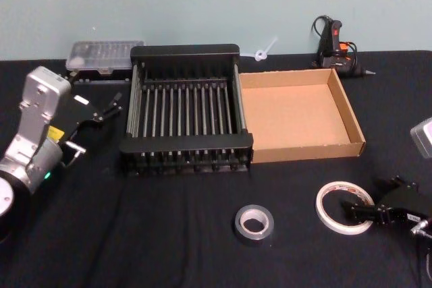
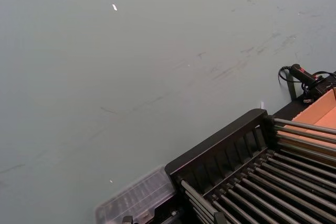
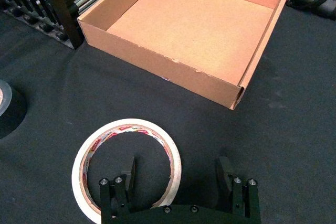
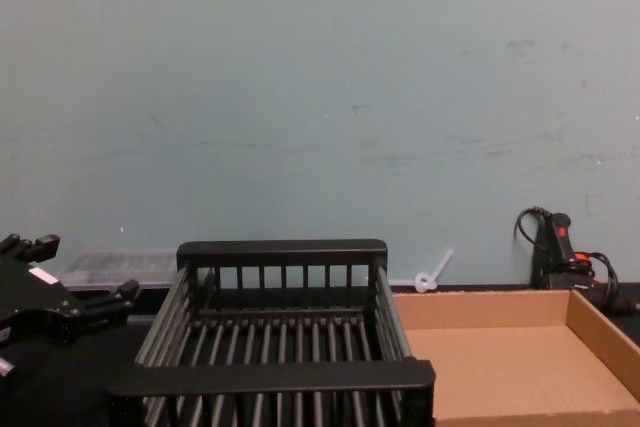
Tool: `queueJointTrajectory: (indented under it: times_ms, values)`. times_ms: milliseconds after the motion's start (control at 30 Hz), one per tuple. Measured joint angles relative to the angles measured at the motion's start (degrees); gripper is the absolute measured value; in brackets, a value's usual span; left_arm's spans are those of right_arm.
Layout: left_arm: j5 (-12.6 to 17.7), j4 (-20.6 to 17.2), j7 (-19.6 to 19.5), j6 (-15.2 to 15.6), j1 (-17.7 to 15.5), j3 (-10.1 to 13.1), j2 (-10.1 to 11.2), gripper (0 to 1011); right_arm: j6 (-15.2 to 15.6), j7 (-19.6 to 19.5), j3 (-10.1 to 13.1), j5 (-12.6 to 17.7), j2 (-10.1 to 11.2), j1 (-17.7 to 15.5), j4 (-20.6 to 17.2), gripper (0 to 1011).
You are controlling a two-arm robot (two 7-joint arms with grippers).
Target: Pick up the white tape and place it into the black box , Pick up the silver tape and place it into the brown box.
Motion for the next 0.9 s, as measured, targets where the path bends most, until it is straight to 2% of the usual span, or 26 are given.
queueJointTrajectory:
  times_ms: [200,433,567,600,667,800,900]
  values:
    - [0.0,0.0,0.0,0.0,0.0,0.0,0.0,1001,-0.01,0.0,0.03,0.04,0.0,-0.03,-0.03,997]
    - [0.0,0.0,0.0,0.0,0.0,0.0,0.0,1001,-0.01,0.0,0.04,0.08,0.0,-0.03,-0.03,850]
    - [0.0,0.0,0.0,0.0,0.0,0.0,0.0,1001,-0.02,0.0,0.04,0.09,0.0,-0.03,-0.03,706]
    - [0.0,0.0,0.0,0.0,0.0,0.0,0.0,1001,-0.02,0.0,0.04,0.09,0.0,-0.03,-0.03,706]
    - [0.0,0.0,0.0,0.0,0.0,0.0,0.0,1001,-0.02,0.0,0.04,0.1,0.0,-0.03,-0.03,606]
    - [0.0,0.0,0.0,0.0,0.0,0.0,0.0,1001,-0.02,0.0,0.04,0.1,0.0,-0.03,-0.03,533]
    - [0.0,0.0,0.0,0.0,0.0,0.0,0.0,1001,-0.02,0.0,0.04,0.09,0.0,-0.03,-0.03,386]
